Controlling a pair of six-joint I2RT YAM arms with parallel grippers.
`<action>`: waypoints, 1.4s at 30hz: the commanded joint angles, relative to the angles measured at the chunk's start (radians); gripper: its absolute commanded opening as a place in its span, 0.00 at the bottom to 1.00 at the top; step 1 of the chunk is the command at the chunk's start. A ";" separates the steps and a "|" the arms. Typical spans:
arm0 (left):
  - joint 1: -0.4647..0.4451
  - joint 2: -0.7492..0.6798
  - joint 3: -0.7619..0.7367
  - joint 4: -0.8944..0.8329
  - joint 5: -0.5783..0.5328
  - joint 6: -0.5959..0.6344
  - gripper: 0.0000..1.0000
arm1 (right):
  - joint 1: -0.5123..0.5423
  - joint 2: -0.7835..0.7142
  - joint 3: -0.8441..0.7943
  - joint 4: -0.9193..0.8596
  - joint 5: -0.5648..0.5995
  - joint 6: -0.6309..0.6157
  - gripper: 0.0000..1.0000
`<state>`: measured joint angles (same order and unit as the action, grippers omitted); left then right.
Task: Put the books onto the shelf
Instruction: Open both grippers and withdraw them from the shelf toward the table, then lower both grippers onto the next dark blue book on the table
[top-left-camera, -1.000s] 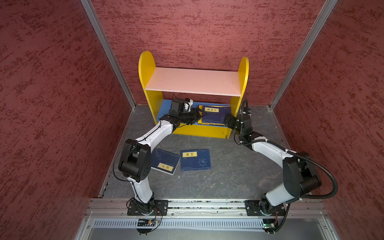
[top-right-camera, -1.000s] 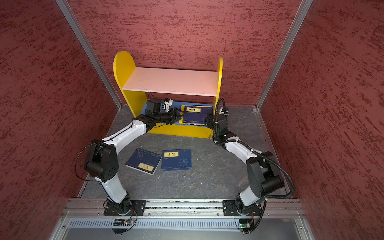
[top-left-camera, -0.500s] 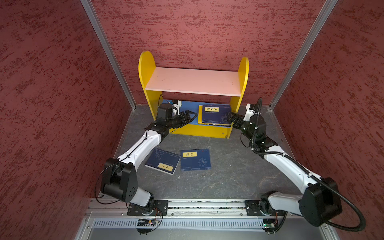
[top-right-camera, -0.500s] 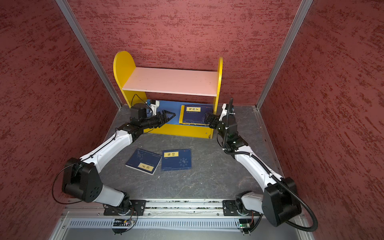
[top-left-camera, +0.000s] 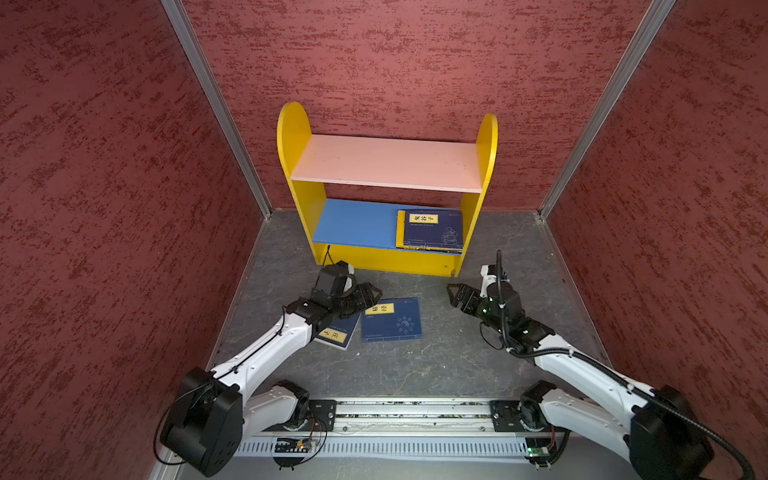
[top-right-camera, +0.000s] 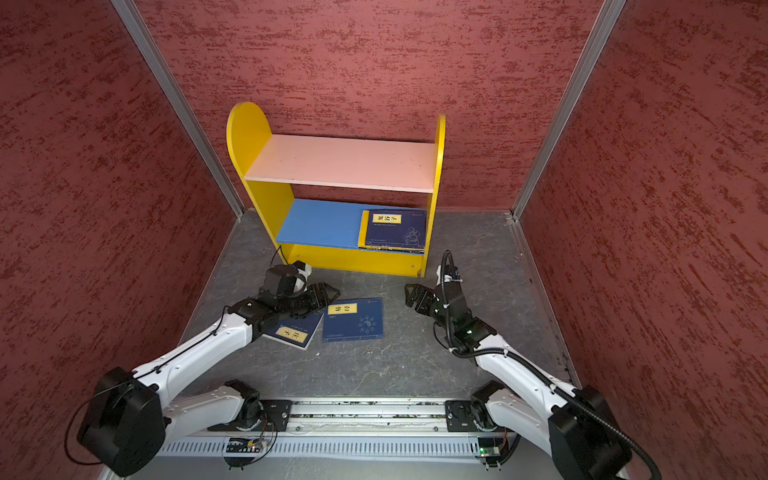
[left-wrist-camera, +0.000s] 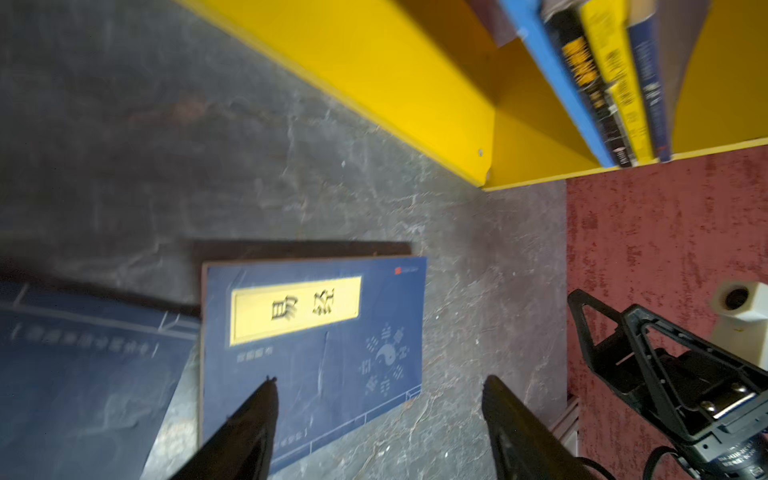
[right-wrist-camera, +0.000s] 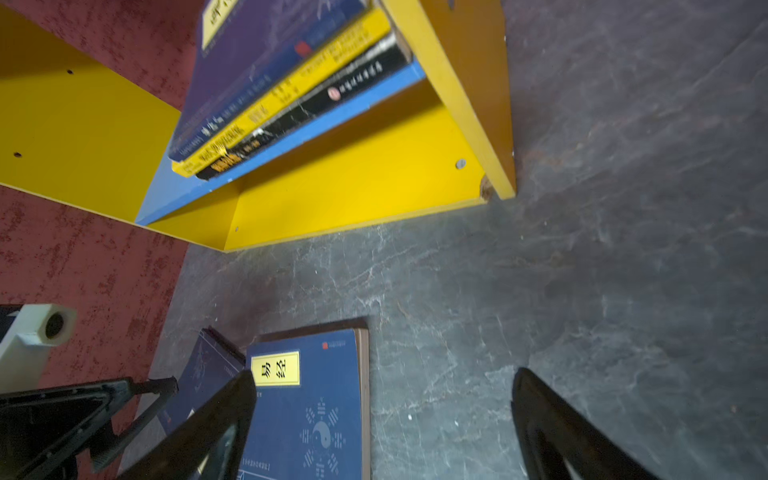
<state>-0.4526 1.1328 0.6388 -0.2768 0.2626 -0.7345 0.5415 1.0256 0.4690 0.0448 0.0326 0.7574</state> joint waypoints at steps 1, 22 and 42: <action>-0.047 -0.025 -0.056 -0.078 -0.141 -0.063 0.73 | 0.028 0.030 -0.012 0.026 -0.023 0.059 0.95; -0.129 0.144 -0.125 0.067 -0.188 -0.106 0.62 | 0.243 0.554 0.130 0.225 -0.045 0.086 0.71; -0.129 0.069 -0.147 0.285 -0.027 -0.026 0.32 | 0.249 0.720 0.225 0.203 -0.066 0.070 0.34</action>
<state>-0.5716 1.2507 0.4843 -0.1558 0.1318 -0.7864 0.7696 1.7134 0.6819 0.2836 0.0284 0.8284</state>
